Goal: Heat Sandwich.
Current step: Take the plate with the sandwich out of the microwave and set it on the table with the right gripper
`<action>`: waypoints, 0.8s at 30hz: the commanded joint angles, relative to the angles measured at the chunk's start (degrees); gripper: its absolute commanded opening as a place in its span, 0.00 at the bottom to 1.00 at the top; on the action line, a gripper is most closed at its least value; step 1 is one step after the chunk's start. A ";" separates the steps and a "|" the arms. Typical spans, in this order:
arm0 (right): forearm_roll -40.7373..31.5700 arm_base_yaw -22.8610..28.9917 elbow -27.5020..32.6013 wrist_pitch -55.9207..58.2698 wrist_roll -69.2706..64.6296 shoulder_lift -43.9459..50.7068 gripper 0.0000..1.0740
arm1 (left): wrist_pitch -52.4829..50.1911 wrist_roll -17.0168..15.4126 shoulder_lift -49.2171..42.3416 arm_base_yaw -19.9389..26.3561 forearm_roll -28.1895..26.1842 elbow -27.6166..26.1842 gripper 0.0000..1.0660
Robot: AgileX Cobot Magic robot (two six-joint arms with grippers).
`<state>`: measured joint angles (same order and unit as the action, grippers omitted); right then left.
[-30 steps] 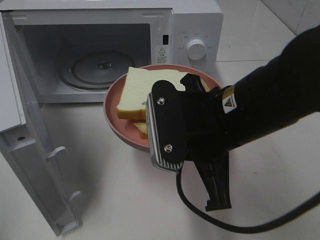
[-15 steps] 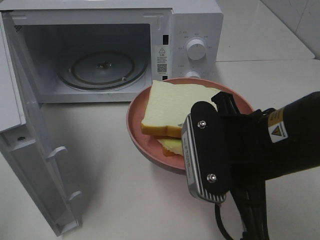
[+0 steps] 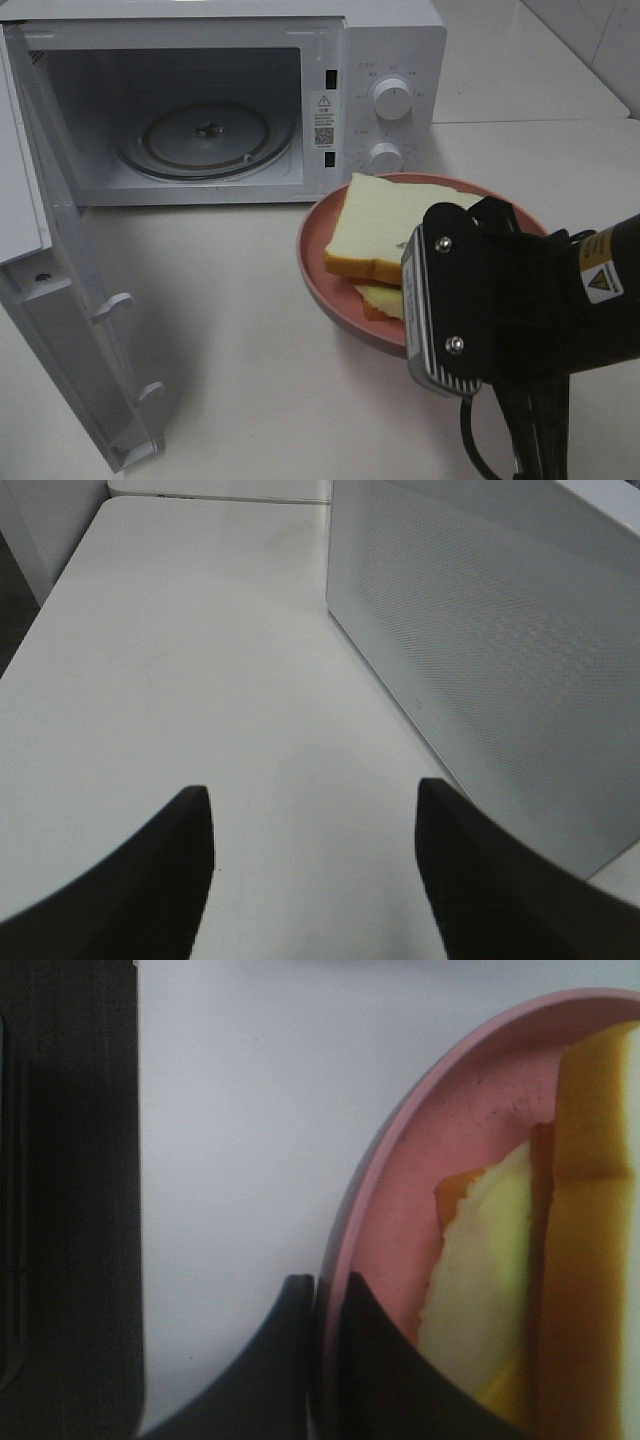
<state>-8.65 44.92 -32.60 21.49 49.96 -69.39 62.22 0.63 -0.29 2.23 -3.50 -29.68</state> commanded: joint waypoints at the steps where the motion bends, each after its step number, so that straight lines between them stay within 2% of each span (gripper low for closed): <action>1: 1.49 -2.92 -0.34 -1.26 -1.49 0.97 0.00 | -1.03 -0.23 -0.29 -0.17 0.11 0.17 0.54; 4: 2.18 -7.73 -0.34 -1.09 -1.66 0.97 0.00 | -1.03 -0.23 -0.29 -0.17 0.11 0.17 0.54; 10: 5.61 -13.18 -0.46 -1.49 -6.19 0.97 0.00 | -1.03 -0.23 -0.29 -0.17 0.11 0.17 0.54; 16: 8.65 -22.35 -0.46 -2.46 -13.41 0.97 0.00 | -1.03 -0.23 -0.29 -0.17 0.11 0.17 0.54; 24: 10.03 -29.51 -0.46 -5.16 -21.66 0.74 0.00 | -1.03 -0.23 -0.29 -0.17 0.11 0.17 0.54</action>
<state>0.00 15.93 -32.60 18.51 29.22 -69.39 62.22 0.63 -0.29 2.23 -3.50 -29.68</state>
